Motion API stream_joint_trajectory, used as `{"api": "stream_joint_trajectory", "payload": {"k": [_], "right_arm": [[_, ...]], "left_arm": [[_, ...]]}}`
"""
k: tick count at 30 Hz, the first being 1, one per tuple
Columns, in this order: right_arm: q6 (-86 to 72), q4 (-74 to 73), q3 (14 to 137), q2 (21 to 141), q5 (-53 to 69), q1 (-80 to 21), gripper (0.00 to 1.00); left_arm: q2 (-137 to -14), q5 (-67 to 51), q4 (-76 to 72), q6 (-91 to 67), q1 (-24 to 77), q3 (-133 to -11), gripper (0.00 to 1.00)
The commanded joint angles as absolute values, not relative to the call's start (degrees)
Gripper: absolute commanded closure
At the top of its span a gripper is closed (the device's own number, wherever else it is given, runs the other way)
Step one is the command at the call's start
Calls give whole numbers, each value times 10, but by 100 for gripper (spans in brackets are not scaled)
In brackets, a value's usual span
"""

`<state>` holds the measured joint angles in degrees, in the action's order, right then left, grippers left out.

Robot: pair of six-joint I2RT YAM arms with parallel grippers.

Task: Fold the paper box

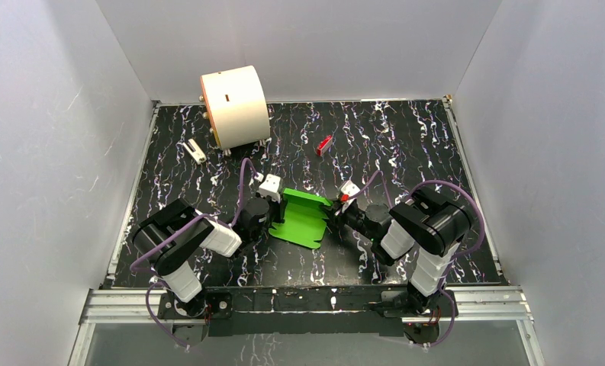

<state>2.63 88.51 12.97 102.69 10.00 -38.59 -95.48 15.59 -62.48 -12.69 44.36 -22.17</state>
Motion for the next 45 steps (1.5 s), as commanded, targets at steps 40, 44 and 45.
{"api": "stream_joint_trajectory", "payload": {"k": [40, 44, 45], "right_arm": [[24, 1048, 138, 1033, -34, -495, 74], [36, 1047, 139, 1037, -27, -495, 70], [38, 1048, 140, 1039, -25, -494, 69]], "left_arm": [[-1020, 521, -502, -269, 511, -314, 100], [-999, 450, -582, -211, 512, -265, 100], [-990, 442, -588, -198, 511, -259, 100]]}}
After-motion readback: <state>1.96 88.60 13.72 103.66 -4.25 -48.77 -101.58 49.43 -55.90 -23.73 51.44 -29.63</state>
